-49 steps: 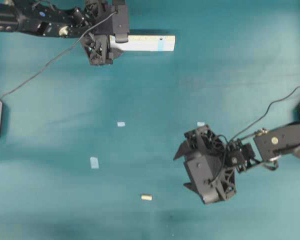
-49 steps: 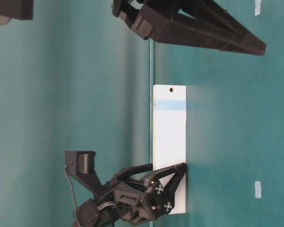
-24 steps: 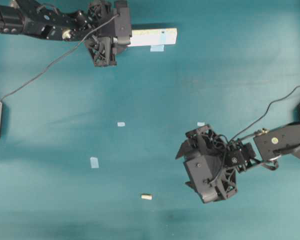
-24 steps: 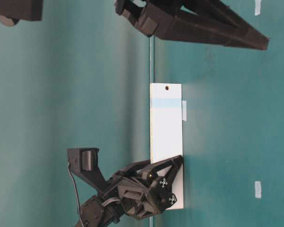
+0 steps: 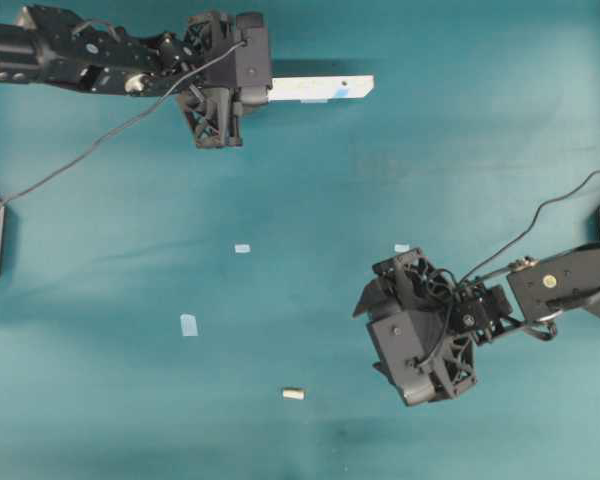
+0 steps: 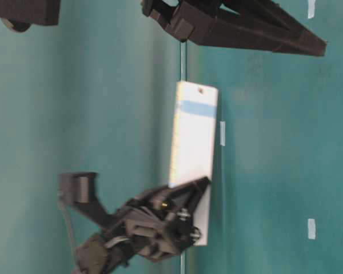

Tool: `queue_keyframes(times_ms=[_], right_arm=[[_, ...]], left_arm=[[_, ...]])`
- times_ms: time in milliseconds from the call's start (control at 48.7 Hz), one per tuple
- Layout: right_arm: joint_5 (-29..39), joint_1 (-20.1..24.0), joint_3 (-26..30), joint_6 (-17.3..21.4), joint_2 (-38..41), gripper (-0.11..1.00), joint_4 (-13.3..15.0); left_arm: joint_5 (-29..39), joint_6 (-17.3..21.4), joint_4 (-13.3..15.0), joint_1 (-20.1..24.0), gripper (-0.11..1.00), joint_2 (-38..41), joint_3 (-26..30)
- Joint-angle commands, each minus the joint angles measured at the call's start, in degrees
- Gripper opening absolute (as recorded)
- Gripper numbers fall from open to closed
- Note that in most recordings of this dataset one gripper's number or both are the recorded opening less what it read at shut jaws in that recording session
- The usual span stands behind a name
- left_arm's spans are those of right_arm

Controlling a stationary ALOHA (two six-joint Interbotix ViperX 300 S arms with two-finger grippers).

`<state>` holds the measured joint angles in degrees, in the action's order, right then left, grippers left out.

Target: Move the wooden board into place and insert the rod into its hole.

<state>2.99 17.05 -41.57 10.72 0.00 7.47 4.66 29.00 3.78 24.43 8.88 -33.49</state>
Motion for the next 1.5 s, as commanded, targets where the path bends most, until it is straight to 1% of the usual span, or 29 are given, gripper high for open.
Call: queue_keyframes(times_ms=[0, 123, 390, 534, 637, 843, 945, 1480], right_arm=[[-0.18, 0.18, 1.32, 0.09, -1.67, 0.94, -0.09], [-0.18, 0.18, 1.14, 0.09, -2.29, 0.94, -0.09], [2.02, 0.18, 0.97, 0.09, -3.43, 0.94, -0.09], [2.37, 0.18, 0.97, 0.09, -3.6, 0.94, -0.09], [2.37, 0.18, 0.97, 0.09, -3.52, 0.94, -0.09], [2.37, 0.18, 0.97, 0.09, -3.52, 0.94, -0.09], [2.37, 0.09, 0.97, 0.09, -3.52, 0.94, -0.09], [2.37, 0.09, 0.88, 0.09, -3.52, 0.94, -0.09]], left_arm=[[0.44, -2.55, 0.09, -1.93, 0.21, -3.69, 1.49], [1.49, -6.42, 0.09, -5.19, 0.21, -4.66, 1.49], [0.09, -17.05, 0.09, -13.45, 0.21, -3.6, 1.49], [-3.08, -20.57, 0.09, -17.84, 0.21, -2.2, 1.41], [-5.54, -22.24, 0.18, -20.57, 0.21, -1.23, 1.58], [-6.24, -26.19, 0.09, -23.82, 0.21, 0.62, 1.76], [-6.42, -26.98, 0.09, -24.43, 0.21, 1.67, 1.76], [-7.47, -26.98, 0.09, -24.52, 0.21, 4.48, 1.85]])
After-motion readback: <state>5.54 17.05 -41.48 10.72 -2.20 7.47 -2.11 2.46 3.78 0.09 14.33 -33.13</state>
